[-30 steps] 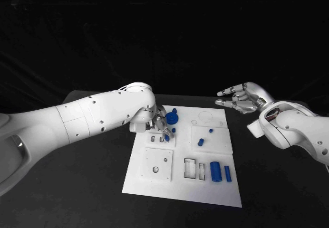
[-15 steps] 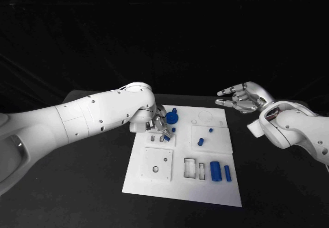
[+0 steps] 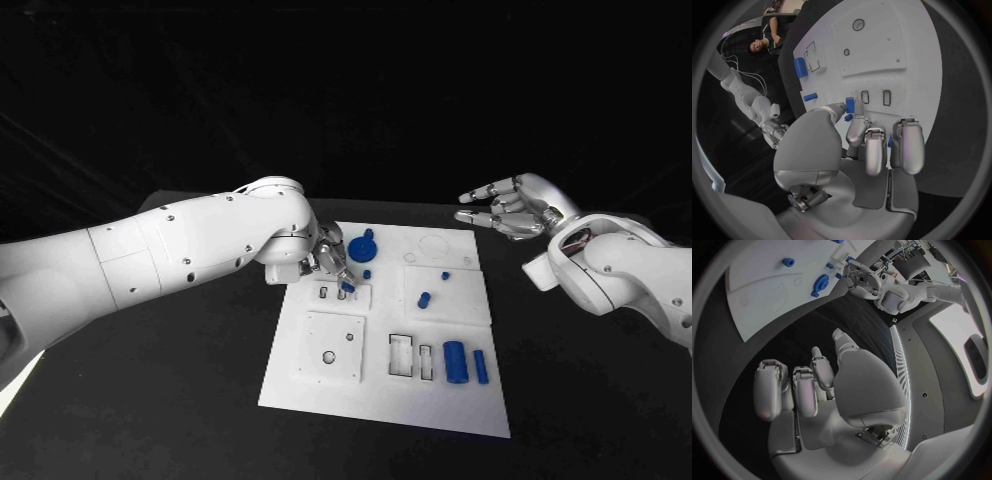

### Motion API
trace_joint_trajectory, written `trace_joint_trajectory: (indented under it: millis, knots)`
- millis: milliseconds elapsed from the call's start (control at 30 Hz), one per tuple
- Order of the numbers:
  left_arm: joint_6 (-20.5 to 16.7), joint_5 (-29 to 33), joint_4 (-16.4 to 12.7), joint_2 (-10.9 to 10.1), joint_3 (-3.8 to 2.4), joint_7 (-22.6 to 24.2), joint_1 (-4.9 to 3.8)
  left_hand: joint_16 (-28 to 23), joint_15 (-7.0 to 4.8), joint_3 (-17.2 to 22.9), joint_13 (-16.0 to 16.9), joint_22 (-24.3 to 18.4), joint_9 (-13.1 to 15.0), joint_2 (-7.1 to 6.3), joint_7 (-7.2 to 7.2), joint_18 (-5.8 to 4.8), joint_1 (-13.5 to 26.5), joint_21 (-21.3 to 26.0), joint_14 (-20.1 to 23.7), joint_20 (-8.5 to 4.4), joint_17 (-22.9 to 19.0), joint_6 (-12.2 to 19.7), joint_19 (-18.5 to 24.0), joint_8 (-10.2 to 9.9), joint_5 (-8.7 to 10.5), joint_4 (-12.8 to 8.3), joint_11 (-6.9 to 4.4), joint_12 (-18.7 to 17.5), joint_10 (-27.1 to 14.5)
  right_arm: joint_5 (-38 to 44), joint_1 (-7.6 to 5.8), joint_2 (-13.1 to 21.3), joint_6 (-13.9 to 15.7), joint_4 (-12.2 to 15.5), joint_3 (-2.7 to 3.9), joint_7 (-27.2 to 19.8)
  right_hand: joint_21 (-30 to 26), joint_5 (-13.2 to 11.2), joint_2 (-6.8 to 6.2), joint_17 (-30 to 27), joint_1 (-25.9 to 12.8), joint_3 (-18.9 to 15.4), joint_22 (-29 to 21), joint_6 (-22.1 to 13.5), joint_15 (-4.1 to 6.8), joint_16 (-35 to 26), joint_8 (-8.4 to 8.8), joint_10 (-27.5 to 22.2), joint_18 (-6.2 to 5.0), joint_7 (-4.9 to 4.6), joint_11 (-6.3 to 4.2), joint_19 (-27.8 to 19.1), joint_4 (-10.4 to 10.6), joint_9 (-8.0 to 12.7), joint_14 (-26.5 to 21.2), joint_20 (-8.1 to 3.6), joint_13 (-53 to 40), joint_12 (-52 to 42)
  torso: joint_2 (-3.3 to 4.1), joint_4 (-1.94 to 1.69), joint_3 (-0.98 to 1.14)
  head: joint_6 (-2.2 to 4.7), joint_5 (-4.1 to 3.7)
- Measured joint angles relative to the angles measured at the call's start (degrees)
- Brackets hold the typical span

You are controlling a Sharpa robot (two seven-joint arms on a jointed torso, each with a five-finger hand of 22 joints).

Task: Assemble the parts on the task board

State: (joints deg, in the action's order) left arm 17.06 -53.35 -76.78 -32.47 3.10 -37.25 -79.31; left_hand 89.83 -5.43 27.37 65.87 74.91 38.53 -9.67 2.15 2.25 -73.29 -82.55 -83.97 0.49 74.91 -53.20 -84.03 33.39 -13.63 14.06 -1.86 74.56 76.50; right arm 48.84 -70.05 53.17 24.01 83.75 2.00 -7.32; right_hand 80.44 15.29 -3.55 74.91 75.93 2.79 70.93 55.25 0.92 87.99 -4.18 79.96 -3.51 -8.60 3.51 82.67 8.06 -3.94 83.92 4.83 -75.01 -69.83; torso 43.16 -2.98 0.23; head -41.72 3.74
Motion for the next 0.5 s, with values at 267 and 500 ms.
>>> trace_joint_trajectory:
  millis: [267,500]
  knots:
    - [-6.3,-0.9,-5.5,-4.4,0.01,0.7,1.01,0.0,0.00,0.5,0.8,0.0,0.3,-0.32,0.11,0.00,0.3,-0.4,0.0,0.00,0.0,0.1,0.0,0.3,0.00,-0.2,0.04,0.7,0.6,0.0,-0.01,0.4,0.0,0.2,0.00,0.0,0.0,0.0,0.00,0.0,0.0,0.0,0.0,0.0,0.00,-0.2,0.00,0.0,0.01,0.00,0.00,0.0,0.0,0.0,0.0,0.00,0.0,0.0,-0.18,-0.33,0.01,-0.08,-0.28]
    - [-11.1,-4.2,-8.4,-6.6,0.06,1.2,2.66,0.0,0.00,1.4,1.1,0.0,0.3,-0.77,0.33,0.00,0.8,-0.8,0.0,0.00,0.0,-0.1,0.0,0.3,0.05,-0.8,-0.10,1.0,0.9,-0.1,-0.01,0.7,0.0,0.3,0.00,0.0,0.0,0.0,0.00,0.0,0.0,0.0,0.0,0.0,0.00,-0.2,0.00,0.0,0.00,0.00,0.00,0.0,0.0,0.0,0.0,0.00,0.0,0.0,-0.31,-0.50,-0.03,-0.12,-0.33]
